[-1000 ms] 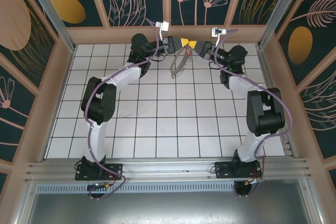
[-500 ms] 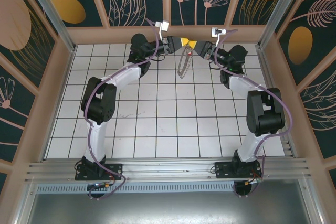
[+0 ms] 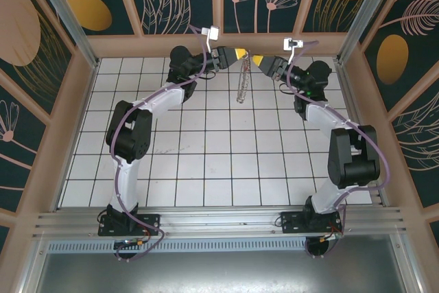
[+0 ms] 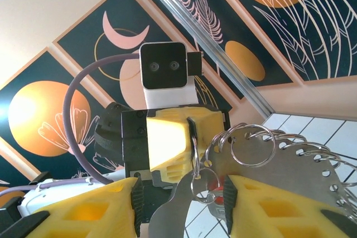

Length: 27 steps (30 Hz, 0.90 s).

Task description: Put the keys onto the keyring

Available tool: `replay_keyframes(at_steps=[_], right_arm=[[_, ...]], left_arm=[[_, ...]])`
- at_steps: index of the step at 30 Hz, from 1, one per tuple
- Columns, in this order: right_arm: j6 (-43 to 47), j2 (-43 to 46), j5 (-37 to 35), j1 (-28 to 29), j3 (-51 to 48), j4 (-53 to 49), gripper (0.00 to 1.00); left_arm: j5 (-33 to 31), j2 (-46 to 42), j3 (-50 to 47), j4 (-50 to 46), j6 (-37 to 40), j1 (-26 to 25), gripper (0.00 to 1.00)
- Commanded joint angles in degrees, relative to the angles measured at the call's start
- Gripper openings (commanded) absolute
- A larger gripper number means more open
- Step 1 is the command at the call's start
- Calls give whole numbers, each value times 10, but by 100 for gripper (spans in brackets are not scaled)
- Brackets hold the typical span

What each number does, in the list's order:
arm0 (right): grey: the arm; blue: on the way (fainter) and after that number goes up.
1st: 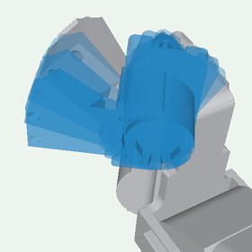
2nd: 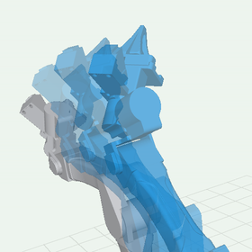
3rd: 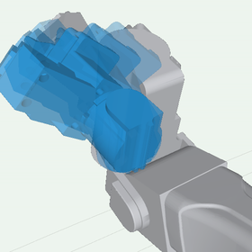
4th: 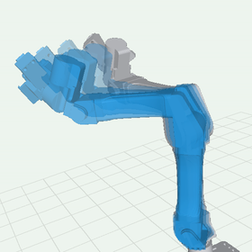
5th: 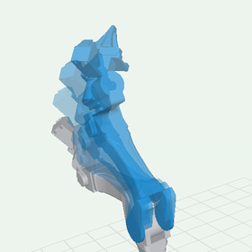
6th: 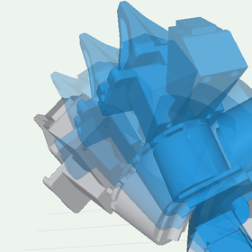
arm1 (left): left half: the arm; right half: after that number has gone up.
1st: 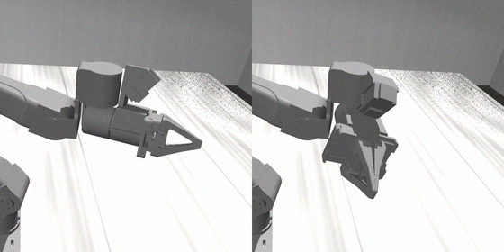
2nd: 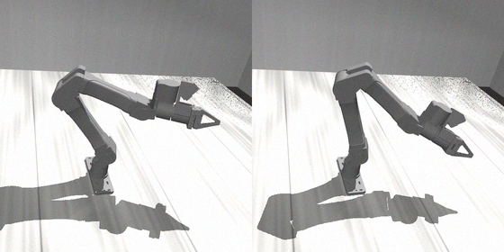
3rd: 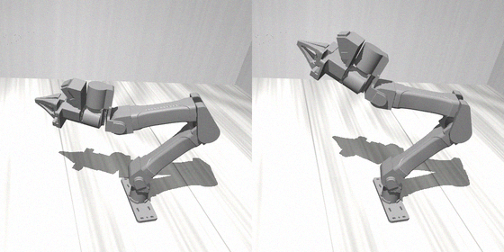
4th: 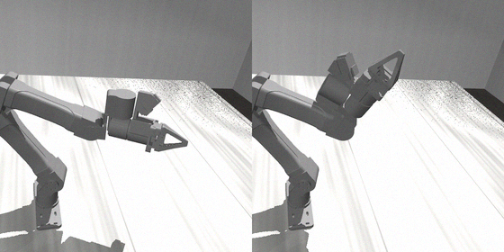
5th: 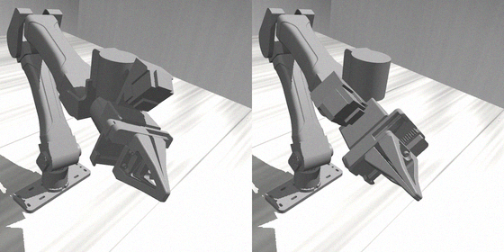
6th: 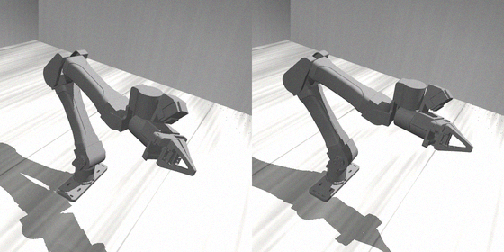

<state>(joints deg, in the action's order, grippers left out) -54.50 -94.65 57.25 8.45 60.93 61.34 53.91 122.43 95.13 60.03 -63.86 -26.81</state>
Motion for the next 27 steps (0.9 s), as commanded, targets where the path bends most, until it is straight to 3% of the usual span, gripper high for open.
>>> replay_keyframes(at_steps=[1,18,27], right_arm=[[20,12,15,1,-13,10,46],[27,-27,16,31,24,-1,46],[25,-20,18,38,3,9,1]], left_arm=[[-5,-20,1,60,-23,-2,0],[-11,-18,7,84,-48,-2,0],[-15,-18,8,84,-47,-2,0]])
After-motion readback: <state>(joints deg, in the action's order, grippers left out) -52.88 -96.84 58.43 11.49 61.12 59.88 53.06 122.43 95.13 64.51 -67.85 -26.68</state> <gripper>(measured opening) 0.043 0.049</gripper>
